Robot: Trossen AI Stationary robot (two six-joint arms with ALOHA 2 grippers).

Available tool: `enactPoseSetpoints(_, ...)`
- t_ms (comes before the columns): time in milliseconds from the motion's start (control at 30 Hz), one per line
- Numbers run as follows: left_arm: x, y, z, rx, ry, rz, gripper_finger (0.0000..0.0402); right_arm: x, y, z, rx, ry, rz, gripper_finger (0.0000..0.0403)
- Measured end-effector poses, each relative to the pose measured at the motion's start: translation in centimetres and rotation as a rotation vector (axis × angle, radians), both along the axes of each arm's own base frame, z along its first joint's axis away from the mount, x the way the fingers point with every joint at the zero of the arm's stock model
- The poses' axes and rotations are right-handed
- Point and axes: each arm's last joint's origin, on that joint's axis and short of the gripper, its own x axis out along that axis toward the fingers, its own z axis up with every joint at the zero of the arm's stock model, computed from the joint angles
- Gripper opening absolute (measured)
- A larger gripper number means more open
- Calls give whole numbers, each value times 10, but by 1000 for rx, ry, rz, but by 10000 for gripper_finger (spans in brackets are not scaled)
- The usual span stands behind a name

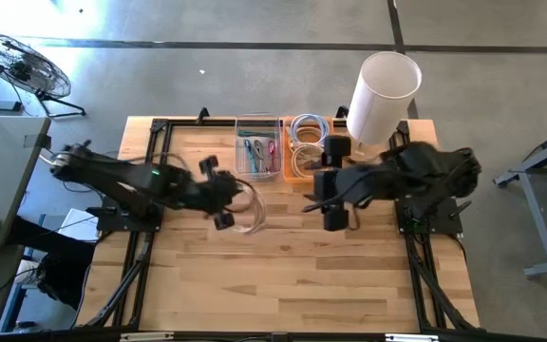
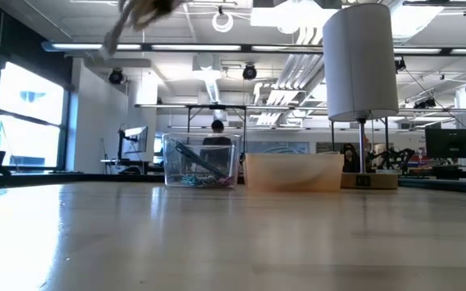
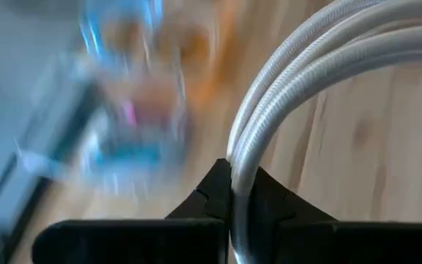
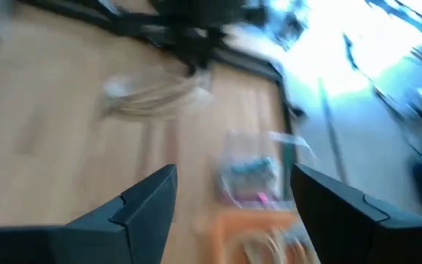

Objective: Pick & Place USB Port
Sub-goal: Put the light brown hdmi cable into the orange bin

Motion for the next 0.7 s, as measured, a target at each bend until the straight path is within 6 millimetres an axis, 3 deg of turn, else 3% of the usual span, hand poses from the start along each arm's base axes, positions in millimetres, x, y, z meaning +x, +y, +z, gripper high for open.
enactPoseSetpoints(167, -20, 7, 51, 116, -319, -101, 11, -9, 4, 17, 94, -72, 251, 259)
enactPoseSetpoints(333, -28, 8, 80, 192, -504, -269, 11, -9, 7, 21, 73, -79, 404, 259)
enactPoseSetpoints(500, -24, -1, 93, 233, -632, -582, 11, -3, 12, 23, -61, -115, 516, 259)
enactPoseSetpoints(700, -15, 4, 91, 193, -648, -683, 11, 3, 31, 34, -332, -241, 676, 259)
